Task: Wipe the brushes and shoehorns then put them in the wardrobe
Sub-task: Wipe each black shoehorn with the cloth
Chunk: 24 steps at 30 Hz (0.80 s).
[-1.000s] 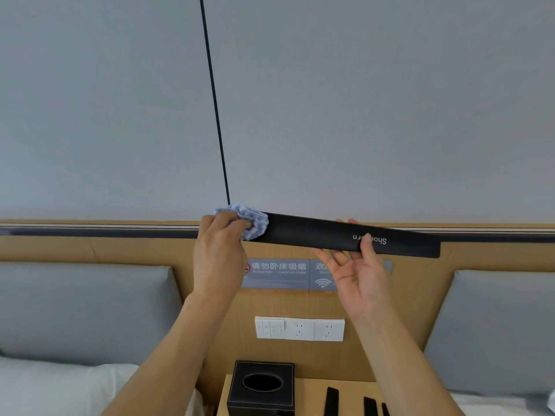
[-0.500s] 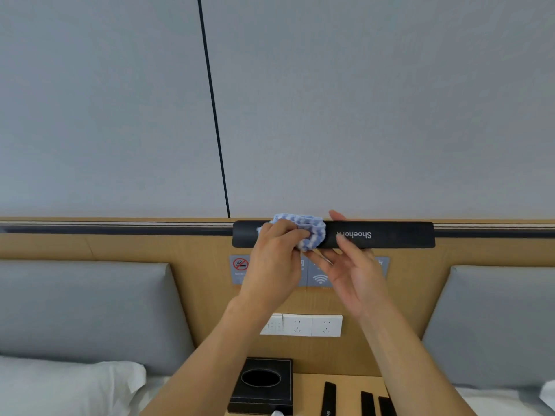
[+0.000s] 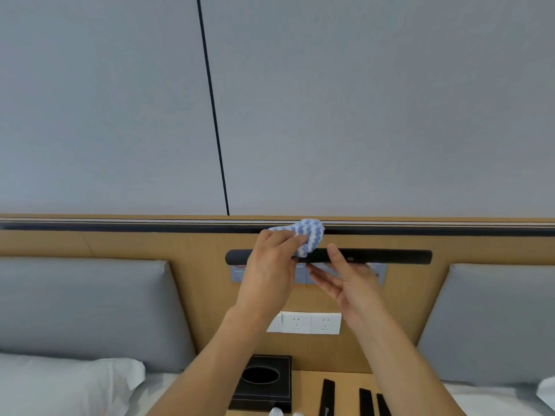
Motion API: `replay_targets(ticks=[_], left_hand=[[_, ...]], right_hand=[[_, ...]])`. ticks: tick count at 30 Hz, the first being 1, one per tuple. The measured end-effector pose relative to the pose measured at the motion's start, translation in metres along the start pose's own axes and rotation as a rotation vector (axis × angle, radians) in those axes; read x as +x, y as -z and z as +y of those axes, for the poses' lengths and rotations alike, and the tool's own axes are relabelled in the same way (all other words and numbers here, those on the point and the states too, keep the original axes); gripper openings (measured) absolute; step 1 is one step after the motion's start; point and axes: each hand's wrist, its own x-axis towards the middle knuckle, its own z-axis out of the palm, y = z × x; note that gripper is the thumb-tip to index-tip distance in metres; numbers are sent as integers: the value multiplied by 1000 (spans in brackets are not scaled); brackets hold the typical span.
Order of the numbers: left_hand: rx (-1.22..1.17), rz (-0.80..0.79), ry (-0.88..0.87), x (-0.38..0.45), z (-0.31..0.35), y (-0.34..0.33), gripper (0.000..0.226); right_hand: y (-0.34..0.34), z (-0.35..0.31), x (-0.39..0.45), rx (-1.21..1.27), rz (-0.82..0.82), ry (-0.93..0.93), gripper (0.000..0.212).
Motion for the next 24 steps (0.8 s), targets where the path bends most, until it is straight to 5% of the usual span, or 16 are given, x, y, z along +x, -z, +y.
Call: replay_targets(ticks=[7, 15, 24], left_hand=[[72, 53, -20, 2, 3, 2, 32], [90, 0, -32, 3, -17, 11, 47], [180, -26, 122, 1, -76, 37, 39]], right_hand=[[-14, 4, -5, 206, -207, -156, 48], [-9, -9, 4, 277, -147, -31, 48], [2, -21, 10, 182, -95, -10, 43]])
